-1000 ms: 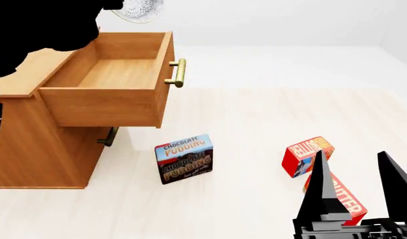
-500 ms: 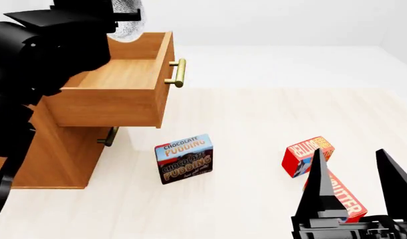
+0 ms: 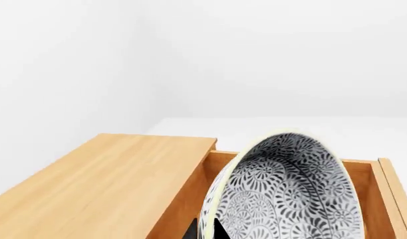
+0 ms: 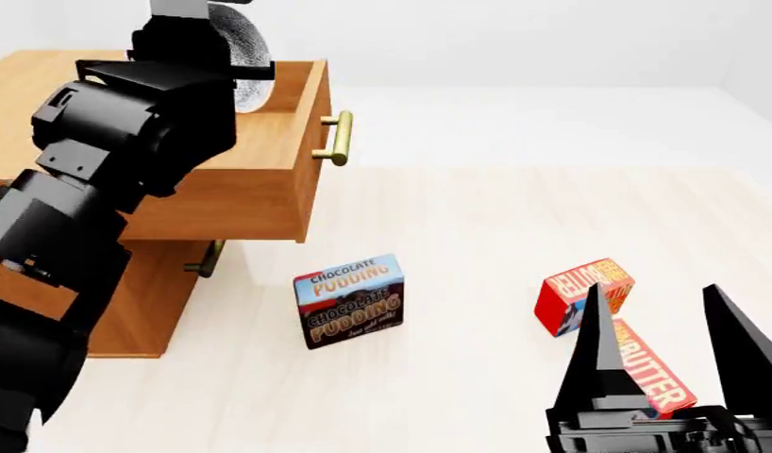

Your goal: Put the bowl in the top drawer of the cabinet.

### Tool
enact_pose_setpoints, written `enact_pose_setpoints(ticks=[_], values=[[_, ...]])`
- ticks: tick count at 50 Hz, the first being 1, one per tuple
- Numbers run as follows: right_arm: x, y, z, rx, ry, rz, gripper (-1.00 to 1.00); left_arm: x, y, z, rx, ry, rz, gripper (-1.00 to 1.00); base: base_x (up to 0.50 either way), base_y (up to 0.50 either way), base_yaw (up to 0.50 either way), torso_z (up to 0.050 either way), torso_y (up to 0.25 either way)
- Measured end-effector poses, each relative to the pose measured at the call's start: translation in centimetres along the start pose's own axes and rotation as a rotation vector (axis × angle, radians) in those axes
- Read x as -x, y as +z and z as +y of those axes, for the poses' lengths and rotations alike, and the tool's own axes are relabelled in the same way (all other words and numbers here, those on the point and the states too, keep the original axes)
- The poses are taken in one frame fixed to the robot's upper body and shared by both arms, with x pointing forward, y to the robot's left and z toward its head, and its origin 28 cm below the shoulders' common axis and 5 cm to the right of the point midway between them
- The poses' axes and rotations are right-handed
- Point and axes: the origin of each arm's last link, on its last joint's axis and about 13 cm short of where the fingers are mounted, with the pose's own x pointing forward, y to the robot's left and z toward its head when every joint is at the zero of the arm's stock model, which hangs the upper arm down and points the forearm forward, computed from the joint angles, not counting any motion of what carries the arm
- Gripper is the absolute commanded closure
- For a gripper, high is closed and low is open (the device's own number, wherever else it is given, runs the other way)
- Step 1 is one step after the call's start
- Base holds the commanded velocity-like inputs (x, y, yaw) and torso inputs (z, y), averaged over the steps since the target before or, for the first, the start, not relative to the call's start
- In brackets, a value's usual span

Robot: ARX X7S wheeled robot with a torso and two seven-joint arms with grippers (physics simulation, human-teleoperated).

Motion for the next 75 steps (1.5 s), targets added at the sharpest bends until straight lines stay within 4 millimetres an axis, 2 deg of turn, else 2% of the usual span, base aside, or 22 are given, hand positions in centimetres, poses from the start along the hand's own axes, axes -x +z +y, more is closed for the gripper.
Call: enact_pose_setpoints(ticks=[21,34,75], values=[[-0.3,-0.6,-0.1,0.003,-0.009,0.017,-1.0,-1.8,-2.3,-1.0,-0.066,0.054,0.057,1.0,0.0,0.0,0.0,0.001,0.001],[-0.4,-0.6,-0.1,0.006,-0.01,0.019,-1.0,-2.0,-3.4,-1.1,-0.092,0.061,0.084,1.0,0.0,0.0,0.0,0.0,0.0],[-0.4,-0.7,0.0,0.009,-0.005,0.02,-1.0,-2.2,-5.1,-0.8,-0.132,0.08,0.161,1.0,0.0,0.0,0.0,0.0,0.0]])
